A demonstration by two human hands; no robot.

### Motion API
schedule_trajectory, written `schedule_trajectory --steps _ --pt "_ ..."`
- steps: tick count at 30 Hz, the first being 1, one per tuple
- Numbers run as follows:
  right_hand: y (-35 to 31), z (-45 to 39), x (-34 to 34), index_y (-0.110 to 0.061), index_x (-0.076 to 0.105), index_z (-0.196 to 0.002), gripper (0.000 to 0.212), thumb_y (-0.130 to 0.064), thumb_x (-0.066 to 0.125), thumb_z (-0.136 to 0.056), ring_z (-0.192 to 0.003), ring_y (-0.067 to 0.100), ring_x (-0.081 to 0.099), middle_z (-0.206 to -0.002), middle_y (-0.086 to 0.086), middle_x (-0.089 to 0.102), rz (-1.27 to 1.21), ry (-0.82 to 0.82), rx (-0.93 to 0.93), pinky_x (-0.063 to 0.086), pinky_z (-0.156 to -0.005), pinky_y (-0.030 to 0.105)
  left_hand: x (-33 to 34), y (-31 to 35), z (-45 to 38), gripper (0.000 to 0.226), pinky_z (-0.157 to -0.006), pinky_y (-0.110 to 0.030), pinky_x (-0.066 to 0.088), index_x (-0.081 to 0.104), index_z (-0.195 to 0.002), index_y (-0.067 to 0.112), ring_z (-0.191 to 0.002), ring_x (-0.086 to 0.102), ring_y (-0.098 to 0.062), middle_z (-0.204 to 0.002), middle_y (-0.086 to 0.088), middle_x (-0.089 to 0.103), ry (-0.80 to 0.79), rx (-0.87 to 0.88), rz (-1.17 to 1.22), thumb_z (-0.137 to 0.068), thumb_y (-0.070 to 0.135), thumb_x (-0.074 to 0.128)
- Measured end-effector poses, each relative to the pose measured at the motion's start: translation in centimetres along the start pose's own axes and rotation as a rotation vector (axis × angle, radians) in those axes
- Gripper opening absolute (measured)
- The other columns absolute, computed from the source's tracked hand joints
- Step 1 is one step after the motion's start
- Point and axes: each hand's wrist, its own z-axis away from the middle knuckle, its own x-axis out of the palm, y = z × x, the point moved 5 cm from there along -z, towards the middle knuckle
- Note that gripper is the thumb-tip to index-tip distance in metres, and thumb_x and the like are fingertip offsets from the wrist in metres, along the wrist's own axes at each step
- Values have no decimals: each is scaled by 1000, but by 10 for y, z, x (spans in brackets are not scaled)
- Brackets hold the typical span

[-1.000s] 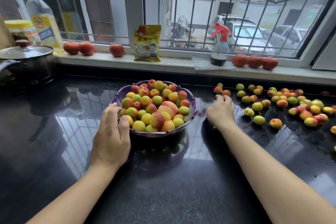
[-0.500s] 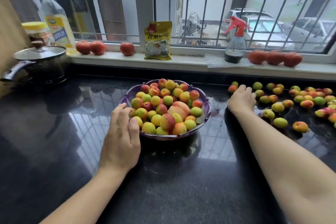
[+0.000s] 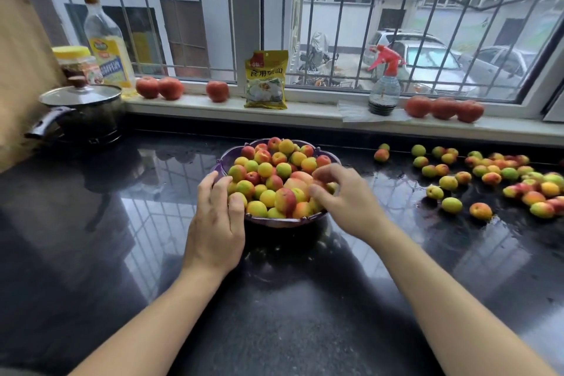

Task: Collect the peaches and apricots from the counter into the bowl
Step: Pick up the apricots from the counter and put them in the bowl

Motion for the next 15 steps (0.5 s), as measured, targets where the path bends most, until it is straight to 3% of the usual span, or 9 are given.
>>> schedule_trajectory --steps 4,7,10,11,13,15 --pt "17 9 -2 -24 68 -122 28 -37 60 -99 -111 11 55 -113 -7 62 -119 148 59 45 -95 29 -5 -5 -4 58 -92 -32 46 45 -146 16 -133 48 -22 -157 -8 39 54 -84 78 -97 47 39" --pt "42 15 -15 -24 64 -118 20 -32 53 -104 -110 10 59 -118 -3 64 -251 319 165 48 -91 20 -7 -14 -7 54 -76 -19 49 46 -138 21 -107 60 -10 -138 -4 49 67 -175 225 -90 46 48" --pt "59 17 -18 -28 59 -115 15 -32 47 -106 -109 12 57 -118 0 61 -250 333 247 43 -85 15 -8 -27 -11 48 -65 -7 44 45 -126 29 -92 62 2 -120 2 58 62 -295 376 -85 53 53" --pt "62 17 -17 -29 58 -114 15 -33 46 -106 -107 10 56 -117 0 60 -252 331 260 42 -85 16 -7 -31 -13 48 -71 -10 48 49 -124 28 -96 65 -3 -117 1 62 52 -326 411 -85 55 54" --pt "63 15 -15 -30 57 -113 15 -35 45 -106 -101 1 54 -117 -2 60 -276 335 277 41 -83 11 -2 -40 -17 46 -87 -33 59 59 -117 21 -105 71 -20 -114 -3 70 15 -408 543 -87 55 56" --pt "60 14 -14 -31 58 -112 15 -36 46 -106 -99 -3 53 -116 -3 60 -282 353 274 39 -77 6 4 -42 -25 36 -90 -46 61 70 -109 16 -102 74 -27 -106 -9 77 -20 -531 689 -94 46 57"
